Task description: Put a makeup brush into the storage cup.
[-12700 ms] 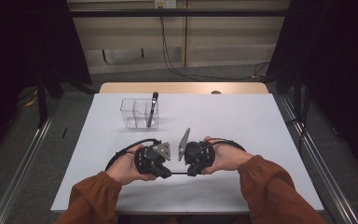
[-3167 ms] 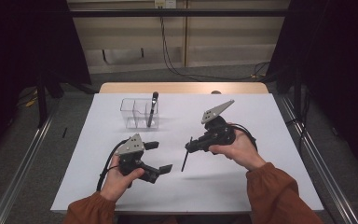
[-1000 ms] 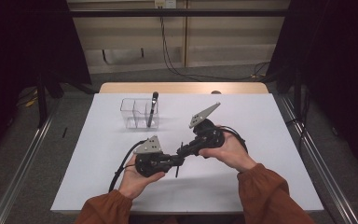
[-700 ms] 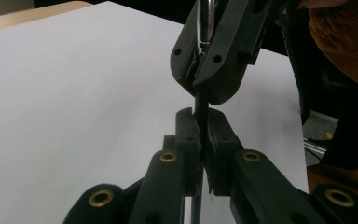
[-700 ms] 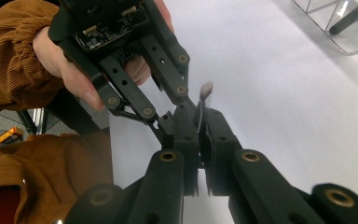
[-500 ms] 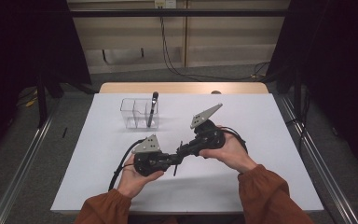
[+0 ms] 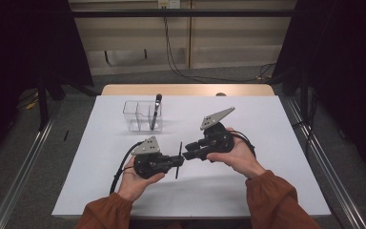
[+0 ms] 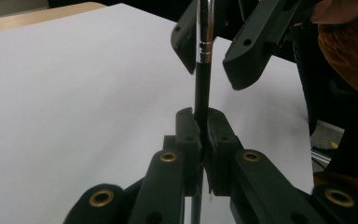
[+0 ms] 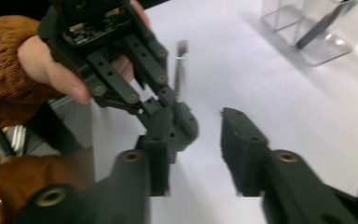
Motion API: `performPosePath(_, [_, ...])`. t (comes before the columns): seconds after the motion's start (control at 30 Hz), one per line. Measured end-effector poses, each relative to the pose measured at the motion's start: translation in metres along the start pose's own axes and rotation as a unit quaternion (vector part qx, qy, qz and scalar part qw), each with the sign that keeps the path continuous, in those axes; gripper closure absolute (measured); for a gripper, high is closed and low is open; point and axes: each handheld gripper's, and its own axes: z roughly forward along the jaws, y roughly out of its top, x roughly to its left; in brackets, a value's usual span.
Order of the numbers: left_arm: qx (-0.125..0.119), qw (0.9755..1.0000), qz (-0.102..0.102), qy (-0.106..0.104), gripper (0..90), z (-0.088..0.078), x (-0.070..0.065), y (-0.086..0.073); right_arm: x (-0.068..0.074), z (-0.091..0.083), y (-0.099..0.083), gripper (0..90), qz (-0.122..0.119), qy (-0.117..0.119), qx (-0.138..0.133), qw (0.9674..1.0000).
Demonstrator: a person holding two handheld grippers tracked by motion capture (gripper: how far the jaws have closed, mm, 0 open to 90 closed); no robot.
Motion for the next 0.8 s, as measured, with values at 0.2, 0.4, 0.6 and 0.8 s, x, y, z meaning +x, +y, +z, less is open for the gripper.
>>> performPosePath(0.2, [-0.004,0.9999,-0.004,0.011,85.6,-0.005,0.002,0.0,-0.003,-0.003,-0.009,42.8,-0.005,-0.026,-0.025,0.9993])
performPosePath(0.4, [-0.01,0.9998,-0.006,0.016,85.6,-0.01,0.003,0.001,-0.006,-0.006,-0.02,27.4,0.0,-0.039,-0.036,0.9986])
performPosePath(0.6, [-0.01,0.9997,-0.006,0.024,85.6,-0.016,0.005,0.002,-0.007,-0.008,-0.03,16.1,0.013,-0.051,-0.041,0.9978])
performPosePath(0.8, [-0.012,0.9994,-0.005,0.031,85.6,-0.023,0.007,0.002,-0.011,-0.013,-0.041,9.3,0.032,-0.072,-0.052,0.9956])
